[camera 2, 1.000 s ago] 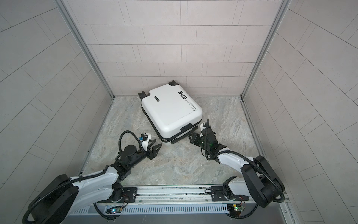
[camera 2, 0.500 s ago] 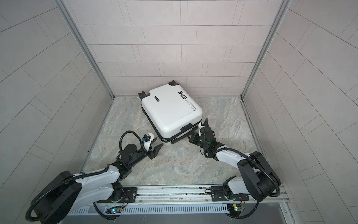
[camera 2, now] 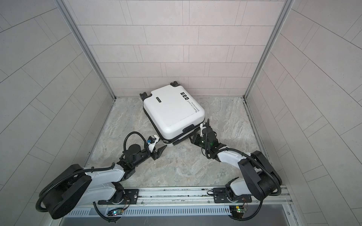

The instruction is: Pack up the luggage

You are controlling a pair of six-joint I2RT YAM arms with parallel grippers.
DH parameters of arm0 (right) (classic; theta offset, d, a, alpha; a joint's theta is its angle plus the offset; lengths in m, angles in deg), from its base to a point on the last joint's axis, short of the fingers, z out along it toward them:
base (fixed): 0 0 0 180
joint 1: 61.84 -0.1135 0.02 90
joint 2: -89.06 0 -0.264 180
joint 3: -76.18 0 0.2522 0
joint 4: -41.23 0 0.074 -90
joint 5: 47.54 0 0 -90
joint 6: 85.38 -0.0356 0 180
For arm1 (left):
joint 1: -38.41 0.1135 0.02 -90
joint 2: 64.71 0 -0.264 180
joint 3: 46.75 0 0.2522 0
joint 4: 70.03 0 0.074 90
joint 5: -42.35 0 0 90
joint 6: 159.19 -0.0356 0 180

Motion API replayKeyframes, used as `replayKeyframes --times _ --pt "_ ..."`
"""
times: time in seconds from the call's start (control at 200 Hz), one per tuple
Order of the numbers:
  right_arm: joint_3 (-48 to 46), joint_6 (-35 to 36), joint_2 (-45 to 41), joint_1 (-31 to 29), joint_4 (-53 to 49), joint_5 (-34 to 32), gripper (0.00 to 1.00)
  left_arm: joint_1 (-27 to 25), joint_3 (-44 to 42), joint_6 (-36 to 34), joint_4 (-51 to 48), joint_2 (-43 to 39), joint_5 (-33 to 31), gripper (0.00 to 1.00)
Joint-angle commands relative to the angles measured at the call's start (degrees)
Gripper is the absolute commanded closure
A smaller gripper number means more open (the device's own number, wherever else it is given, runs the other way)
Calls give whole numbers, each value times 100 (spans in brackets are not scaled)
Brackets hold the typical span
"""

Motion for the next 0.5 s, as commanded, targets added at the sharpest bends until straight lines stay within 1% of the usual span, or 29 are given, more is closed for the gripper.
replayKeyframes --times 0.0,0.23,0.36,0.495 --pt "84 -82 54 19 228 55 61 -19 129 -241 320 -20 -6 37" --pt "79 -168 138 14 354 91 63 -42 212 -262 275 97 30 37" --pt "83 -185 147 11 369 99 64 -124 226 -177 452 240 -1 38" --pt "82 -218 189 -13 407 91 68 -258 324 -130 507 452 -13 40"
